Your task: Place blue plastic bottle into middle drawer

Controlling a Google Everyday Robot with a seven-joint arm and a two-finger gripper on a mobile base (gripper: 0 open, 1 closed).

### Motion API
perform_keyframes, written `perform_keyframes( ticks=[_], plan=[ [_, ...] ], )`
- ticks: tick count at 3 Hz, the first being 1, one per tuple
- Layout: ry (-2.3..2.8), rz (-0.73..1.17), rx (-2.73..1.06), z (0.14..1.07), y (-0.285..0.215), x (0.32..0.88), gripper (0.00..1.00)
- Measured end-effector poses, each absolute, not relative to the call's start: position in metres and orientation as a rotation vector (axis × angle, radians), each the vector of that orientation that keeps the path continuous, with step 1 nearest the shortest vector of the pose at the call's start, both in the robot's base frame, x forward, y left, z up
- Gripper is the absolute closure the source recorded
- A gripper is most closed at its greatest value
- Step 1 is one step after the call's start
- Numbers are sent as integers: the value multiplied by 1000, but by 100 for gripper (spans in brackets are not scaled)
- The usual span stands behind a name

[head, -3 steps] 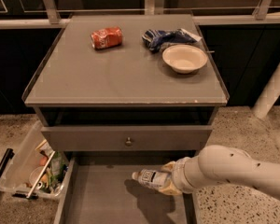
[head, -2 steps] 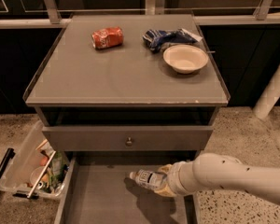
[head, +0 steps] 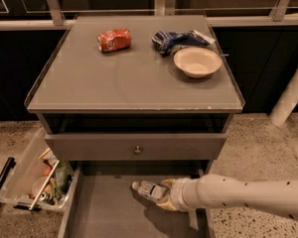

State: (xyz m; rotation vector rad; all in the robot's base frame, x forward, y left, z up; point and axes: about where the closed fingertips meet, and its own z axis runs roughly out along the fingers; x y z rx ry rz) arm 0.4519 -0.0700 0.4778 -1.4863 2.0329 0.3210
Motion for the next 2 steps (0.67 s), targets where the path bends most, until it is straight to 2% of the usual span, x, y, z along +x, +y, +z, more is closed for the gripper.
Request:
perform_keyframes(
  ticks=[2],
  plan=[
    [2051,453,-1494,420,-63,458,100]
  ],
)
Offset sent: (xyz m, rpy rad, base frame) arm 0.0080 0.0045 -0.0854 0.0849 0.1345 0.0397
